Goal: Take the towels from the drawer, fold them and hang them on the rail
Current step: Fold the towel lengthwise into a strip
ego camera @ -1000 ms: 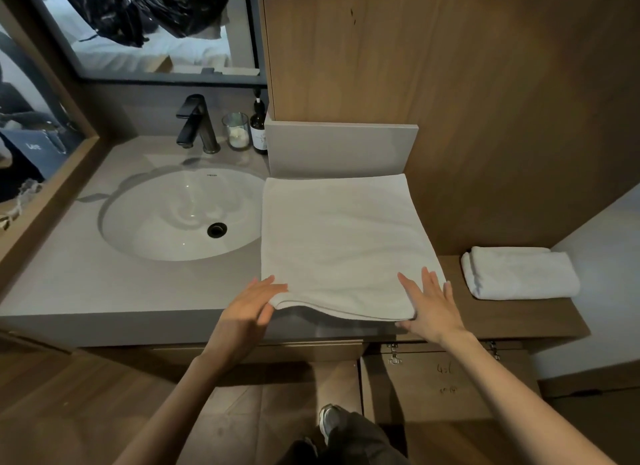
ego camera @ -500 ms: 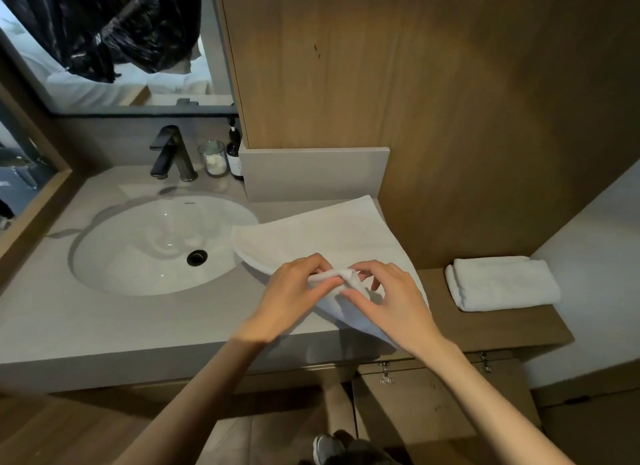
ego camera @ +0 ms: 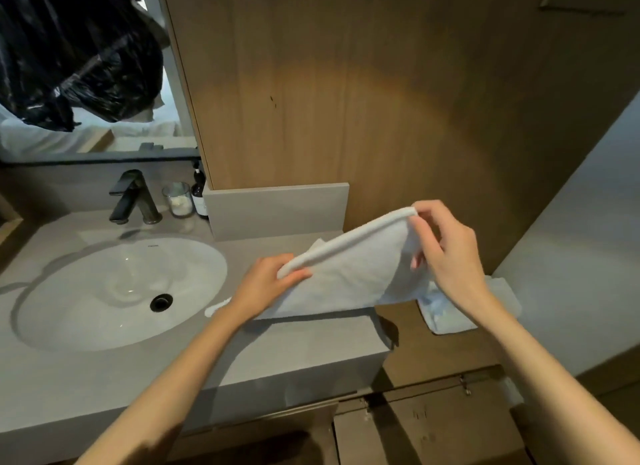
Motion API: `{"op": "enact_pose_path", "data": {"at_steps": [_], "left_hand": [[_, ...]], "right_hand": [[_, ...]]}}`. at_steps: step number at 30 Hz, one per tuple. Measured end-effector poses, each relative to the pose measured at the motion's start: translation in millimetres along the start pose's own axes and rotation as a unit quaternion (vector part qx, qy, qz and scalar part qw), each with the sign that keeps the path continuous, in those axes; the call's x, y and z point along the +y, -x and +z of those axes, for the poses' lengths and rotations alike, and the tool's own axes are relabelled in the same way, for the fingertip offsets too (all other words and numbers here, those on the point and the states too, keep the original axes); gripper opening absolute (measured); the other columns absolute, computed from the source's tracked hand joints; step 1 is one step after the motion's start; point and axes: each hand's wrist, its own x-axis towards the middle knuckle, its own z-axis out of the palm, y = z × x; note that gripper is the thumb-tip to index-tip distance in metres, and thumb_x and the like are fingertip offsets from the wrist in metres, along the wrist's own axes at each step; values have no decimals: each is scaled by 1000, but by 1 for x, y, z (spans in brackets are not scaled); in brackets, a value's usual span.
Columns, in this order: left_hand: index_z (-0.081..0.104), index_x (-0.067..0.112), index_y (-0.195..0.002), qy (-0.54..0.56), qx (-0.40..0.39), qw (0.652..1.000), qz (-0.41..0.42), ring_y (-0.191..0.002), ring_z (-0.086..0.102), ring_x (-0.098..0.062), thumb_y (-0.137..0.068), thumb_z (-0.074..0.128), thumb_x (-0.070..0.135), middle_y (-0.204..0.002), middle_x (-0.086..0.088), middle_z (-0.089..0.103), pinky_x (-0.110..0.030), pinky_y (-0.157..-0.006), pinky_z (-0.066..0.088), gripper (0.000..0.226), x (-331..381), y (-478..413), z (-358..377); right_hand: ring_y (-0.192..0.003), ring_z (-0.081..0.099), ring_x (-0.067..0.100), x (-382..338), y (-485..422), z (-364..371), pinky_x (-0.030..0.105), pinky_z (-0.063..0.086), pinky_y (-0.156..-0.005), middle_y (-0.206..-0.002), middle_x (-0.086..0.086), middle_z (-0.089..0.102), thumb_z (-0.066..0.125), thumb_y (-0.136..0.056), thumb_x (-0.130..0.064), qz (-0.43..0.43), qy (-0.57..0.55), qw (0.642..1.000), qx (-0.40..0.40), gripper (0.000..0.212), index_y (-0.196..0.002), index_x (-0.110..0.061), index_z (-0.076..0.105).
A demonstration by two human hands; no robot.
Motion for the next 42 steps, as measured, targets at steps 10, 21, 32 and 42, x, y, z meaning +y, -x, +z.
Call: {"op": "enact_pose_path", "data": {"at_steps": [10,21,32,42], "left_hand": [[67,36,-73,7,62,997,-39,-58,49,-3,-90,65,28,-63,14,61,-27,-60,40,18,-18,-33,-56],[65,5,-109,-15,303,953,-9,-88,53,-16,-96,56,29,-98,-3,61,-25,-71,36,30,57,-116,-182],[62,20,-80,180,381,901,-104,-71,54,-13,-86,69,36,-77,1,60,-28,-65,48,18,23,-61,-208],[69,10,-79,231,268,886,-301,-67,49,-22,-70,76,51,-71,-11,60,-40,-63,42,42,-98,65,-111]], "right_hand": [[-74,68,12,4,-82,-44,19,56,-73,-91,-5,64,46,-101,-35,87,-135,964,211,20,-114,-20,52],[-79,68,15,5,-169,-22,21,58,-72,-105,3,57,44,-102,-23,196,-299,910,210,16,-118,-19,47],[-86,55,11,25,-130,26,21,49,-82,-97,-5,52,38,-103,-17,210,-277,932,105,15,-115,-16,46],[-86,51,15,95,11,87,24,41,-73,-87,-1,57,40,-101,-12,316,-193,928,44,18,-96,-9,57]]}}
